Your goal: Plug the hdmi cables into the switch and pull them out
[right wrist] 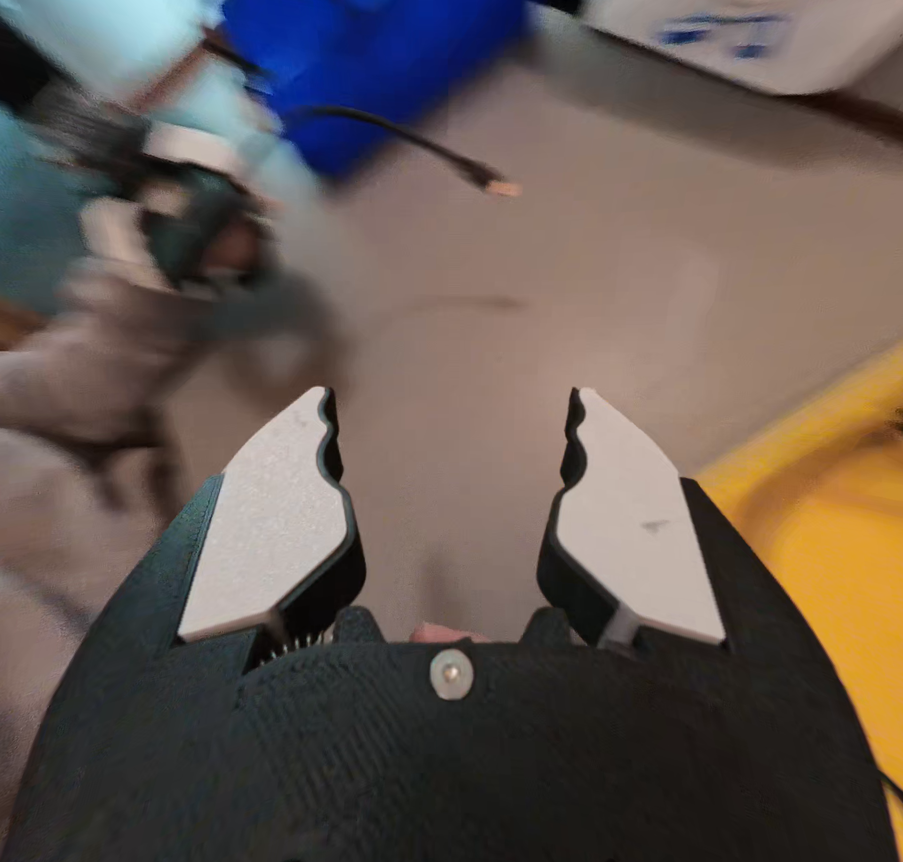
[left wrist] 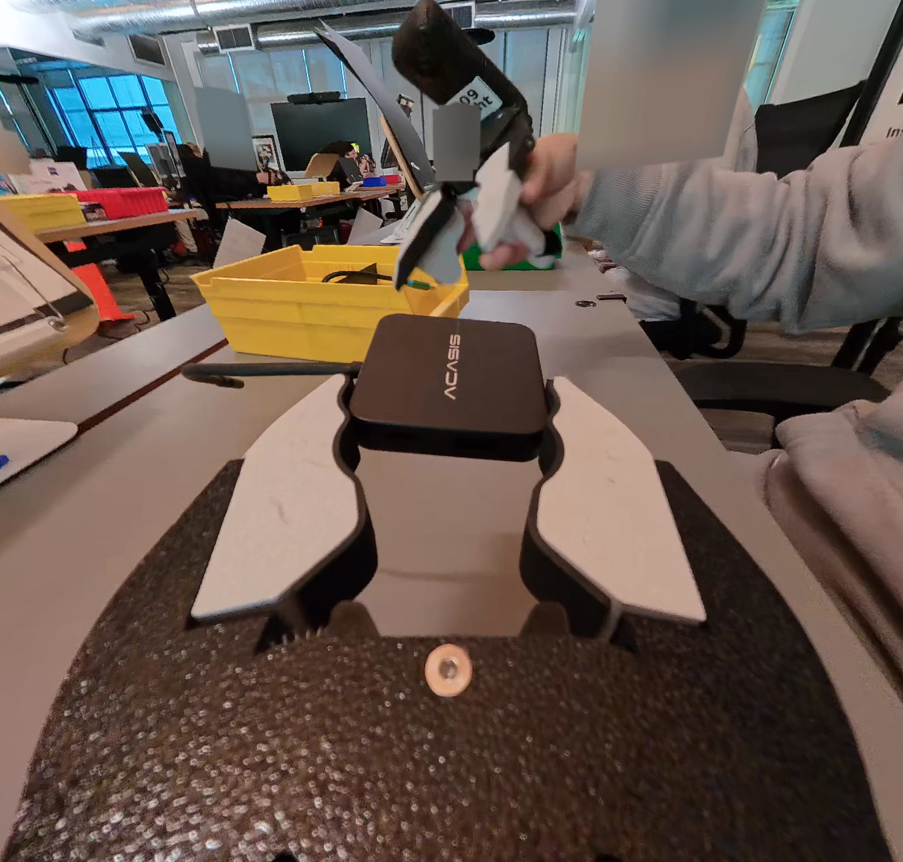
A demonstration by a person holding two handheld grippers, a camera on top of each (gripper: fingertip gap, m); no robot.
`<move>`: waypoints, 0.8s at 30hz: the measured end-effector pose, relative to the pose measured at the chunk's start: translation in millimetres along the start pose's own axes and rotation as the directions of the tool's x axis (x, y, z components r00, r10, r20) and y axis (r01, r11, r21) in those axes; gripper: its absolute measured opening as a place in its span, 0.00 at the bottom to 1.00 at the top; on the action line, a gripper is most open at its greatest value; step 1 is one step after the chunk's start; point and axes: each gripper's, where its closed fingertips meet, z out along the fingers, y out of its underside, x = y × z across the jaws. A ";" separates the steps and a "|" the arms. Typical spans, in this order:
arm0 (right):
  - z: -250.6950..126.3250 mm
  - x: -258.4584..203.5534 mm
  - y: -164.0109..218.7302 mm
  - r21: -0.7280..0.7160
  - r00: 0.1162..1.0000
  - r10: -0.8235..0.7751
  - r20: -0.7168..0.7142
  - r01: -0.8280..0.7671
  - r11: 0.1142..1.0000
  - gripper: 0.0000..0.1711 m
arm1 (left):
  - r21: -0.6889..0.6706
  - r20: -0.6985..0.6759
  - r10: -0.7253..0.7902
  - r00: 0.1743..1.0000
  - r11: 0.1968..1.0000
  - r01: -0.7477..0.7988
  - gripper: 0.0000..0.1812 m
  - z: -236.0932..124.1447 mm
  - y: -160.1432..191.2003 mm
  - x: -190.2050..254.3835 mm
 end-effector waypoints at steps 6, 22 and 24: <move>73.6 -118.8 -17.1 -0.038 0.808 0.318 0.496 -0.345 0.938 0.52 | 0.045 0.002 0.132 0.991 0.990 -0.132 0.40 5.0 -7.3 9.2; 82.3 -107.3 -37.6 -0.031 0.888 0.165 0.428 -0.168 0.985 0.08 | 0.019 0.173 0.263 0.949 0.963 -0.270 0.47 8.8 -6.1 -3.1; 51.2 -51.2 -55.3 0.036 0.981 0.033 0.190 -0.040 0.999 0.08 | 0.048 0.207 0.216 0.954 0.972 -0.230 0.44 0.1 -10.5 -11.8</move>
